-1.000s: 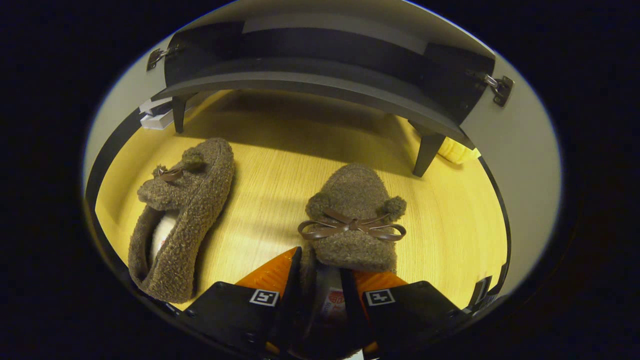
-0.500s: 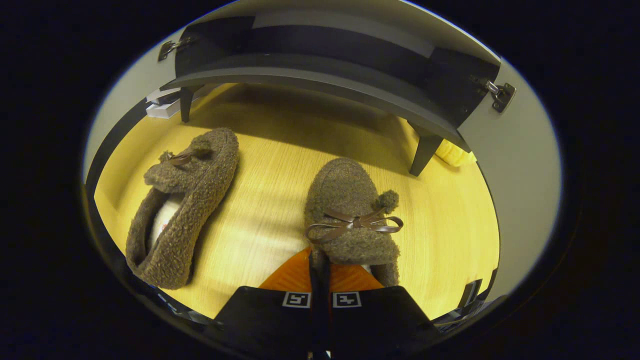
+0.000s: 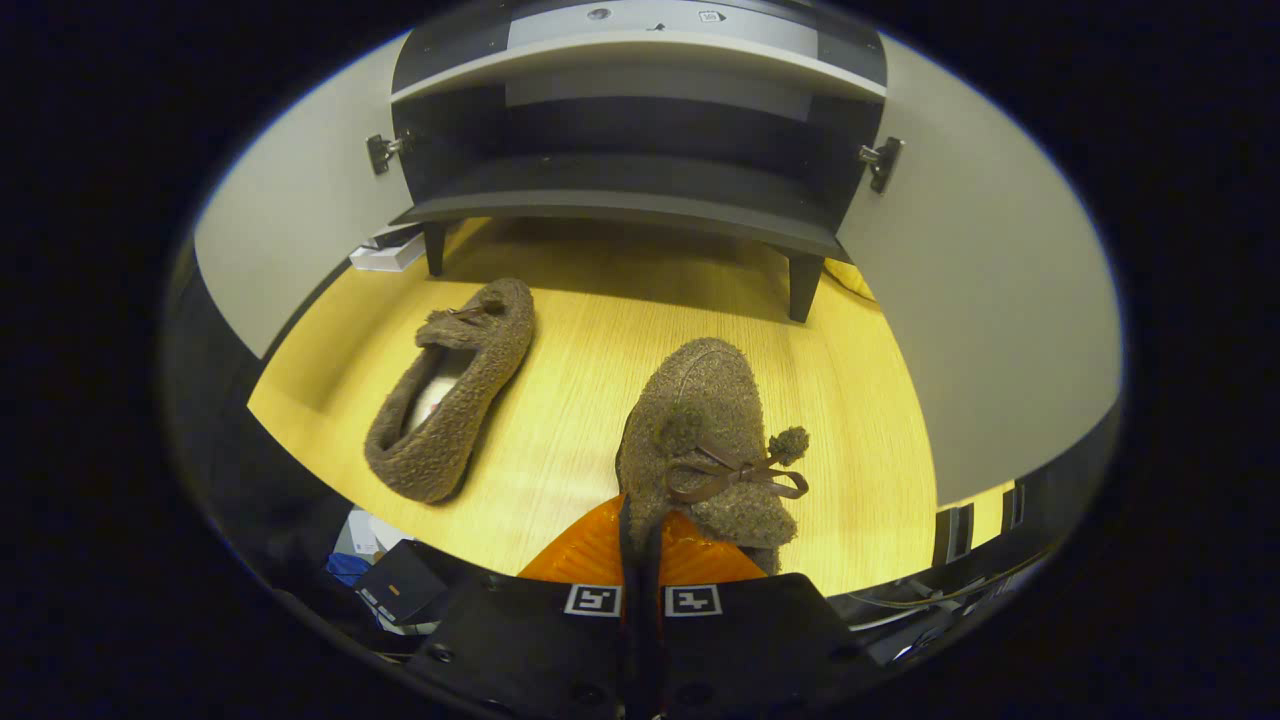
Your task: Grab one shoe with the right hand and put it into the shoe cabinet, grab the other shoe with the left hand and put it into the shoe cabinet; then close the right door with the right hand and the left door with the left hand.
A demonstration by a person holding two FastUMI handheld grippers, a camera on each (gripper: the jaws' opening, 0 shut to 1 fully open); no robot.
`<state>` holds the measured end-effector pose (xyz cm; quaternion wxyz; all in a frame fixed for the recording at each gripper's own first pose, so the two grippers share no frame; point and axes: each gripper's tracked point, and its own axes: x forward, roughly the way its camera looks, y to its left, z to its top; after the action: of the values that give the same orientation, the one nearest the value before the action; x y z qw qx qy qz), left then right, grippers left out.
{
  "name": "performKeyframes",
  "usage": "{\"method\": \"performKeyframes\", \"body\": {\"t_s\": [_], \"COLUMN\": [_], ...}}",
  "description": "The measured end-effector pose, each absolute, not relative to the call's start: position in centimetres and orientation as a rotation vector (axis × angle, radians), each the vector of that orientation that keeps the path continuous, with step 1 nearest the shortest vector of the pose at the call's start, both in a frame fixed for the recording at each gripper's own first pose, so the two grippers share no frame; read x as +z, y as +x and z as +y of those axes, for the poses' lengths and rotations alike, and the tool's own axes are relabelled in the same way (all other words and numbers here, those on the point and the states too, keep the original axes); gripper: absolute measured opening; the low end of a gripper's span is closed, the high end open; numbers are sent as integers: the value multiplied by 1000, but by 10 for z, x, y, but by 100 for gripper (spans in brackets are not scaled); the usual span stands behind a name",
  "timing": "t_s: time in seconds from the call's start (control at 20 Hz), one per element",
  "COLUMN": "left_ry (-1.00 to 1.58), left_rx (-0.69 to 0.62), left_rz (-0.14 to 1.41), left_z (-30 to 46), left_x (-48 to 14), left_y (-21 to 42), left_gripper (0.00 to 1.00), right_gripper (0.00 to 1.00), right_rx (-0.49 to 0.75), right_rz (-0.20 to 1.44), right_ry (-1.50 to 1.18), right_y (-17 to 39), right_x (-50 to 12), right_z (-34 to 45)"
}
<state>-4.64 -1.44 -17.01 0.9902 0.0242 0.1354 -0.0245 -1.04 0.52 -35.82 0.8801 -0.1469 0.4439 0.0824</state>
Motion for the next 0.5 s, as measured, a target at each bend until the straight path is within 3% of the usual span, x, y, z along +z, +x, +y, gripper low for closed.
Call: {"method": "performKeyframes", "body": {"t_s": [0.5], "left_ry": [83], "left_rx": [-77], "left_rz": [250], "left_z": [-26], "left_x": [-161], "left_y": [-35], "left_gripper": [95], "right_gripper": [2], "right_rx": [250], "right_rz": [737], "right_ry": [-224], "right_y": [-20], "right_x": [-235], "right_z": [34]}}
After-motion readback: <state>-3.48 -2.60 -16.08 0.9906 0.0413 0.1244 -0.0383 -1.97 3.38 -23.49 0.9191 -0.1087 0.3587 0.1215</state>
